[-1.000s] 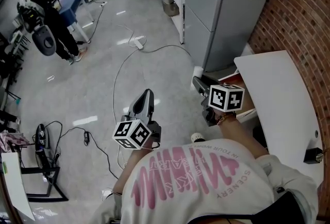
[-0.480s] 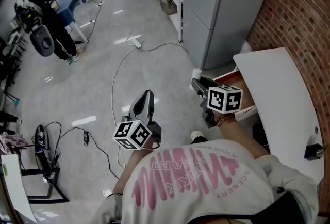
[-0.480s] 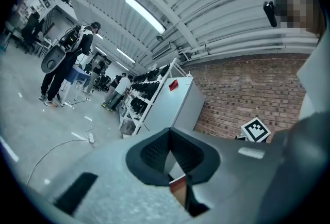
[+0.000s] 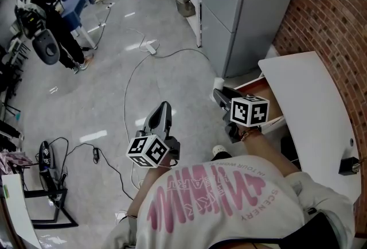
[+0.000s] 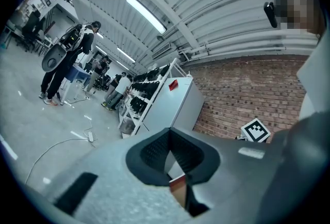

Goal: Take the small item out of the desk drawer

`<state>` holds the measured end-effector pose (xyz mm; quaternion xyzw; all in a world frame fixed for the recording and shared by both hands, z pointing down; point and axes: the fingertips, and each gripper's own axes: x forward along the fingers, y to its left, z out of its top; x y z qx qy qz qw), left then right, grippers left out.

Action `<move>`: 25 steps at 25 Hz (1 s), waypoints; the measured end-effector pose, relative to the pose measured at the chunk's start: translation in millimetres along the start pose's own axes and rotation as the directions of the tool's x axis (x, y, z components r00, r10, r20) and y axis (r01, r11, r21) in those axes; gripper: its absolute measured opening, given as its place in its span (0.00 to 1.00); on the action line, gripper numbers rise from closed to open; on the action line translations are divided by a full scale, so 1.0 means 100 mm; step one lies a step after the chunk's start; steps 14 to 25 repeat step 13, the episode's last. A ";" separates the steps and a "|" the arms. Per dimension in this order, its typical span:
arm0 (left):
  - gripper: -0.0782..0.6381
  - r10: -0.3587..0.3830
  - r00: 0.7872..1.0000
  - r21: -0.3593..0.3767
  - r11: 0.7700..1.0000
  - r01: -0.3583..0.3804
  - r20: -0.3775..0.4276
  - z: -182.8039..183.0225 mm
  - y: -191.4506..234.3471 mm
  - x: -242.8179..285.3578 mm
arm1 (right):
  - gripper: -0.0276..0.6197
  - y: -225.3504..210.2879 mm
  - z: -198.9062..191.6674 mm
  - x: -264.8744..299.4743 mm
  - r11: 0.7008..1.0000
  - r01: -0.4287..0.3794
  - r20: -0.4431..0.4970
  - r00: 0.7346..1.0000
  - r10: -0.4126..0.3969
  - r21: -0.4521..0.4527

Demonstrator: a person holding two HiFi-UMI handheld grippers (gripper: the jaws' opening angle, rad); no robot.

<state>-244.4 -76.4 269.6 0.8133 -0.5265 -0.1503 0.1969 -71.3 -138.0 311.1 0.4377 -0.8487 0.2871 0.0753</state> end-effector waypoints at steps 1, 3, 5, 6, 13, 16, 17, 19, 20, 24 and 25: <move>0.11 -0.001 1.000 -0.001 1.000 0.001 0.001 0.00 0.00 0.00 | 0.25 0.00 0.00 0.00 1.000 0.000 0.000 1.000 0.000 -0.002; 0.11 -0.003 1.000 -0.001 1.000 0.003 0.004 0.00 -0.01 0.01 | 0.25 0.00 0.00 0.00 1.000 0.000 0.001 1.000 0.000 -0.006; 0.11 -0.005 1.000 -0.002 1.000 0.005 0.004 -0.01 -0.02 0.01 | 0.25 0.00 0.00 -0.02 1.000 0.000 0.001 1.000 0.000 -0.007; 0.12 -0.006 1.000 -0.003 1.000 0.006 0.004 -0.01 -0.03 0.00 | 0.24 0.00 0.00 -0.03 1.000 0.001 0.001 1.000 -0.001 -0.007; 0.11 -0.003 1.000 0.000 1.000 0.003 0.005 -0.05 -0.06 -0.02 | 0.24 -0.05 -0.03 -0.08 1.000 0.003 0.001 1.000 -0.003 -0.009; 0.11 -0.003 1.000 0.000 1.000 0.003 0.005 -0.05 -0.06 -0.02 | 0.24 -0.05 -0.03 -0.08 1.000 0.003 0.001 1.000 -0.003 -0.009; 0.11 -0.003 1.000 0.000 1.000 0.003 0.005 -0.05 -0.06 -0.02 | 0.24 -0.05 -0.03 -0.08 1.000 0.003 0.001 1.000 -0.003 -0.009; 0.11 -0.003 1.000 0.000 1.000 0.003 0.005 -0.05 -0.06 -0.02 | 0.24 -0.05 -0.03 -0.08 1.000 0.003 0.001 1.000 -0.003 -0.009; 0.11 -0.003 1.000 0.000 1.000 0.003 0.005 -0.05 -0.06 -0.02 | 0.24 -0.05 -0.03 -0.08 1.000 0.003 0.001 1.000 -0.003 -0.009; 0.11 -0.003 1.000 0.000 1.000 0.003 0.005 -0.05 -0.06 -0.02 | 0.24 -0.05 -0.03 -0.08 1.000 0.003 0.001 1.000 -0.003 -0.009; 0.11 -0.003 1.000 0.000 1.000 0.003 0.005 -0.05 -0.06 -0.02 | 0.24 -0.05 -0.03 -0.08 1.000 0.003 0.001 1.000 -0.003 -0.009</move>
